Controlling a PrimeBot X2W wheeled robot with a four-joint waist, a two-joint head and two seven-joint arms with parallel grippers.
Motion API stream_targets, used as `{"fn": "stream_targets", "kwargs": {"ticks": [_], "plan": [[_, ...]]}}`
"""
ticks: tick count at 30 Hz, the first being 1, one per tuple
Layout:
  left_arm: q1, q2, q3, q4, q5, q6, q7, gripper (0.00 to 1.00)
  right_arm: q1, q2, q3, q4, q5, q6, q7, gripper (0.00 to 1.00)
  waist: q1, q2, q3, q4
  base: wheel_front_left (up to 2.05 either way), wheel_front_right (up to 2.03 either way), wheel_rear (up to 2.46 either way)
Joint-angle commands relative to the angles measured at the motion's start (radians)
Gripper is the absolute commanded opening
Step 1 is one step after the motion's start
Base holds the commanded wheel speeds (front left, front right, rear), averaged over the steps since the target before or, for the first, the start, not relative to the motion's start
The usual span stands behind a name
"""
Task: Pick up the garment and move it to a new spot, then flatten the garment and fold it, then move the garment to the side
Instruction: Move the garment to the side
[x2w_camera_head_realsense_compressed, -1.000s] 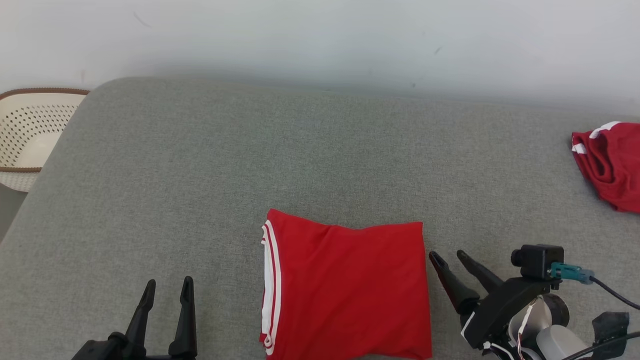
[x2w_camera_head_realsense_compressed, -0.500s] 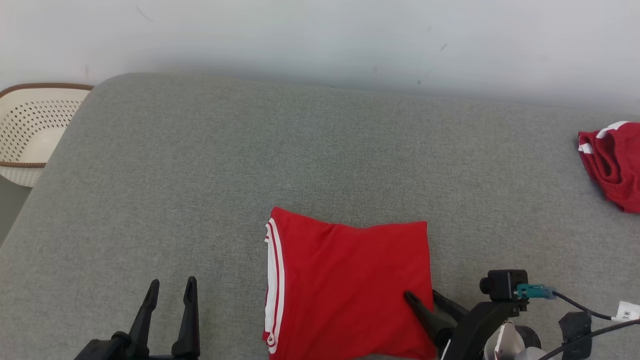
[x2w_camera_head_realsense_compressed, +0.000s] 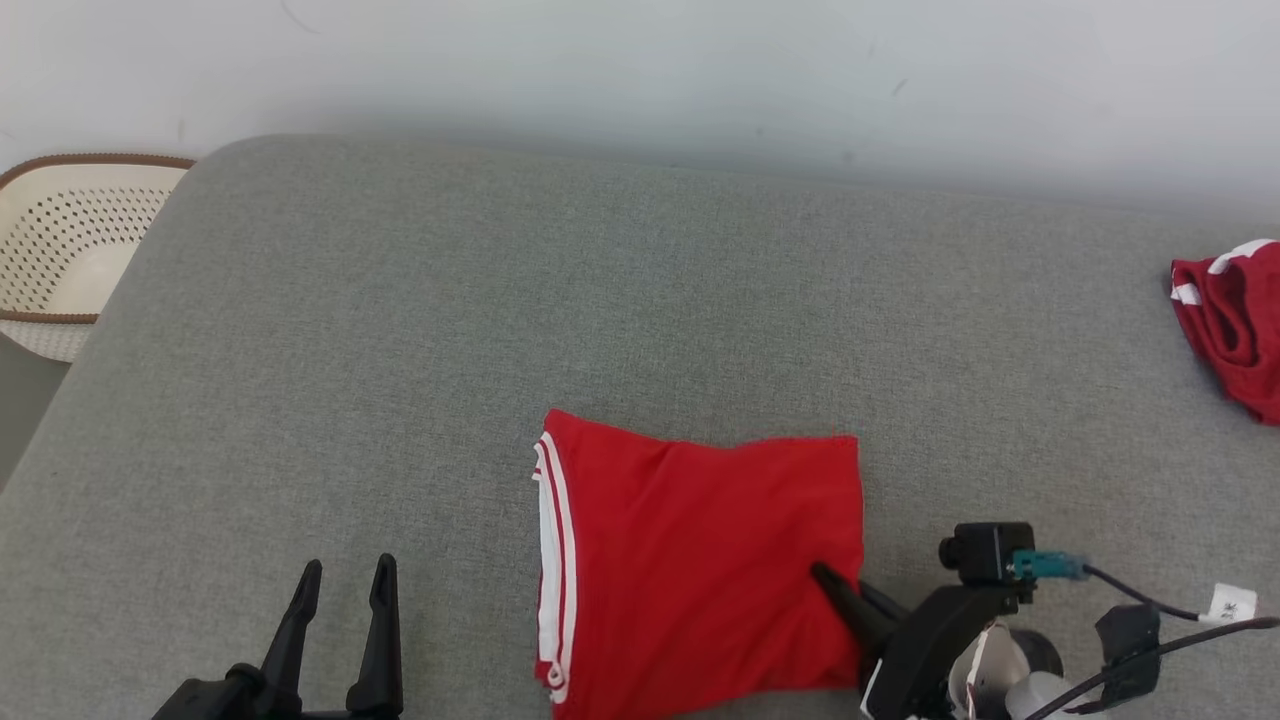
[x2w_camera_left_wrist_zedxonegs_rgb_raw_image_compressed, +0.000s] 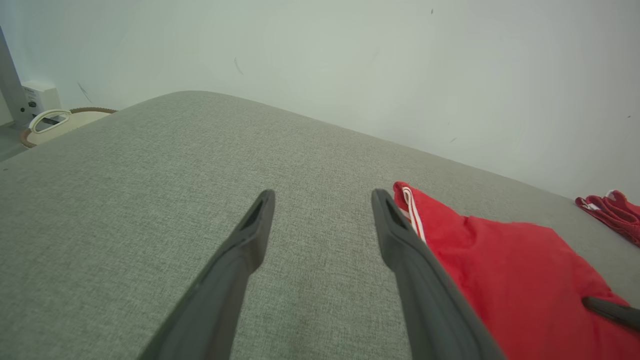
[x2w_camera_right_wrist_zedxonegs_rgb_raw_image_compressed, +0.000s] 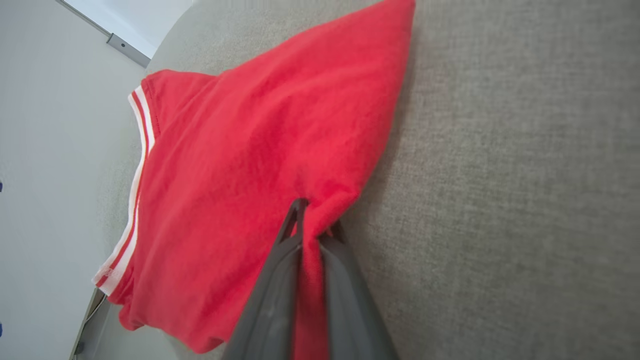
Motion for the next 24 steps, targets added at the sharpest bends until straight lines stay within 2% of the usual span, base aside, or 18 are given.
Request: {"fn": "stream_targets", "kwargs": {"ticks": [1, 11, 24], "plan": [[0.004, 0.0, -0.001, 0.0, -0.01, 0.001, 0.0, 1.0, -0.013, -0.01, 0.001, -0.001, 0.003, 0.0, -0.011, 0.0, -0.0001, -0.0001, 0.002, 0.0, 0.0, 0.0, 0.0], [0.005, 0.001, 0.008, -0.015, -0.004, 0.005, 0.0, 1.0, -0.149, -0.093, -0.033, -0.007, -0.041, 0.0, -0.086, 0.0, -0.0001, -0.0001, 0.015, -0.033, 0.0, 0.0, 0.0], [-0.051, 0.0, 0.025, -0.077, 0.028, -0.009, 0.0, 1.0, -0.418, -0.27, -0.065, 0.097, -0.073, 0.0, -0.115, 0.0, -0.0001, -0.0001, 0.114, -0.114, 0.0, 0.0, 0.0]]}}
